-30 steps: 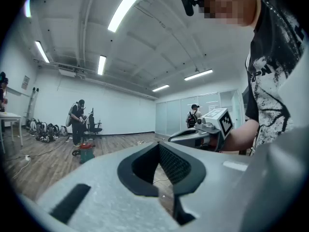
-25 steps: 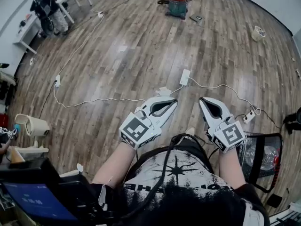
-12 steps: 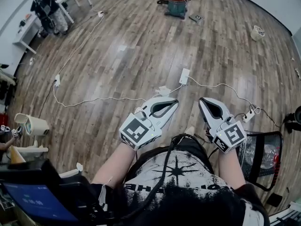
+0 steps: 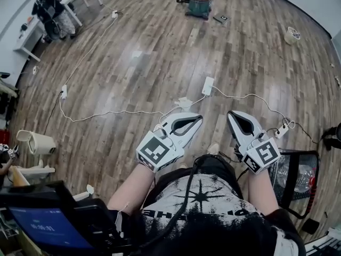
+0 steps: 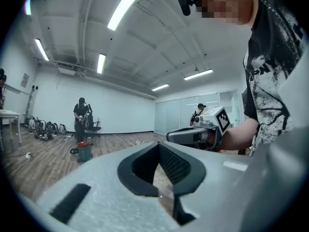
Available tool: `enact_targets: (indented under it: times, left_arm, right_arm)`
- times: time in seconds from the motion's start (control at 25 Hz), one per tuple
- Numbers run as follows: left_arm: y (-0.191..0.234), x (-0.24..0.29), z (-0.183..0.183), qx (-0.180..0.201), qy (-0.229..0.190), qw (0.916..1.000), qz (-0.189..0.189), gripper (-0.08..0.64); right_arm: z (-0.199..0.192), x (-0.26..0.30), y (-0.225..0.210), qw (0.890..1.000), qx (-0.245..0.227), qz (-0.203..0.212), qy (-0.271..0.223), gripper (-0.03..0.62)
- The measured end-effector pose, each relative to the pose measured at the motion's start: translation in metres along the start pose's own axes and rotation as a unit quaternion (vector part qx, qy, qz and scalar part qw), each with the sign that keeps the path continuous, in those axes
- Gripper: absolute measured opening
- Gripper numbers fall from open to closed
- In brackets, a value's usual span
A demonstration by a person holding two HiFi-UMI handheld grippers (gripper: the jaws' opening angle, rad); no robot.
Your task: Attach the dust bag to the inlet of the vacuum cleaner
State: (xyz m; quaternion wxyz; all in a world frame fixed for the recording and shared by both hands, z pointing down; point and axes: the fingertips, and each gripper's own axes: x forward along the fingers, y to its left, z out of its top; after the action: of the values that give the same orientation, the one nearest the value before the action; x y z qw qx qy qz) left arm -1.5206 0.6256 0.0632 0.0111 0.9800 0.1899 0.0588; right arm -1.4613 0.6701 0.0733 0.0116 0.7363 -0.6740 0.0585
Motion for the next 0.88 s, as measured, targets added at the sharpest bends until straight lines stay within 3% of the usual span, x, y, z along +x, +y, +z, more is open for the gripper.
enact_targets:
  times: [0.2,0.4,0.64,0.88]
  left_arm:
    - [0.015,0.039,-0.003,-0.005,0.013,0.9999,-0.004,-0.002]
    - [0.03,0.103,0.017,-0.008,0.015,0.9997,-0.02,-0.002]
    - [0.032,0.192,0.041,0.017,0.018,0.9989,-0.041,-0.002]
    - [0.032,0.263,0.042,0.011,0.027,0.9978,-0.06,-0.002]
  right_arm:
    - [-0.002,0.002,-0.039,1.0,0.003,-0.001,0.0,0.003]
    - [0.008,0.002,-0.091,1.0,0.006,0.005,0.0,0.003]
    - [0.024,-0.023,-0.167,1.0,-0.001,-0.004,-0.013,0.003]
    - [0.022,-0.049,-0.228,1.0,-0.001,-0.018,-0.013,0.003]
